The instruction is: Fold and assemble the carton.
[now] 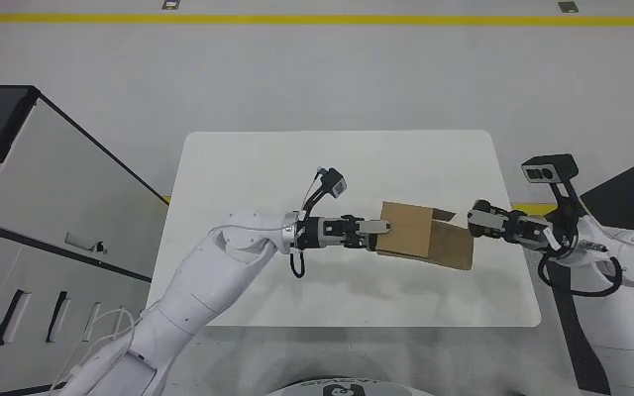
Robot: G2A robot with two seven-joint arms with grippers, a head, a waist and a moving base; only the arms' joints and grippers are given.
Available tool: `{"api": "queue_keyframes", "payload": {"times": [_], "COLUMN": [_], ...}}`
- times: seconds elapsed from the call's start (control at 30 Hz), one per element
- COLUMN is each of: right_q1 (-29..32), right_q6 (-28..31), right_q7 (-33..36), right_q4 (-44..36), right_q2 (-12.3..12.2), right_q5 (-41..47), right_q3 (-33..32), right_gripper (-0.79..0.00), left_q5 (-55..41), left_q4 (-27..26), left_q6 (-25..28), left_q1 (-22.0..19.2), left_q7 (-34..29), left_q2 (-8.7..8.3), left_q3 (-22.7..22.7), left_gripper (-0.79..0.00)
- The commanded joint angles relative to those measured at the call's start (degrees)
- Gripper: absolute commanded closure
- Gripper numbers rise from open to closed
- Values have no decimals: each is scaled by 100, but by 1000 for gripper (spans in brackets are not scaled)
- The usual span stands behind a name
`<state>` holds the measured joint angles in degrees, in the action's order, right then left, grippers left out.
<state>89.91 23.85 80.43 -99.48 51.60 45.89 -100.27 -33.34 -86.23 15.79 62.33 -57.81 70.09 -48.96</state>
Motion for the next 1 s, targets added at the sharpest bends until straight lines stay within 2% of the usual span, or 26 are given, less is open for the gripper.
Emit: {"api": "queue_keyframes", "payload": {"times": [0.0,0.6,0.97], "right_q1": [40,152,111], "right_q6": [37,103,56], "right_q7": [-37,-395,-422], "right_q4": [-45,-402,-502], "right_q2": [3,30,30], "right_q5": [12,-165,-406], "right_q3": [-58,-80,-47], "right_gripper": [0,0,0], "left_q5": [-107,-1080,-1081], "left_q4": [47,401,490], "left_q6": [50,569,644], "left_q1": [-7,-29,-65], "left_q7": [-39,-542,-629], "left_q2": [17,185,219], "left_q3": [11,97,95], "left_gripper": [0,0,0]}}
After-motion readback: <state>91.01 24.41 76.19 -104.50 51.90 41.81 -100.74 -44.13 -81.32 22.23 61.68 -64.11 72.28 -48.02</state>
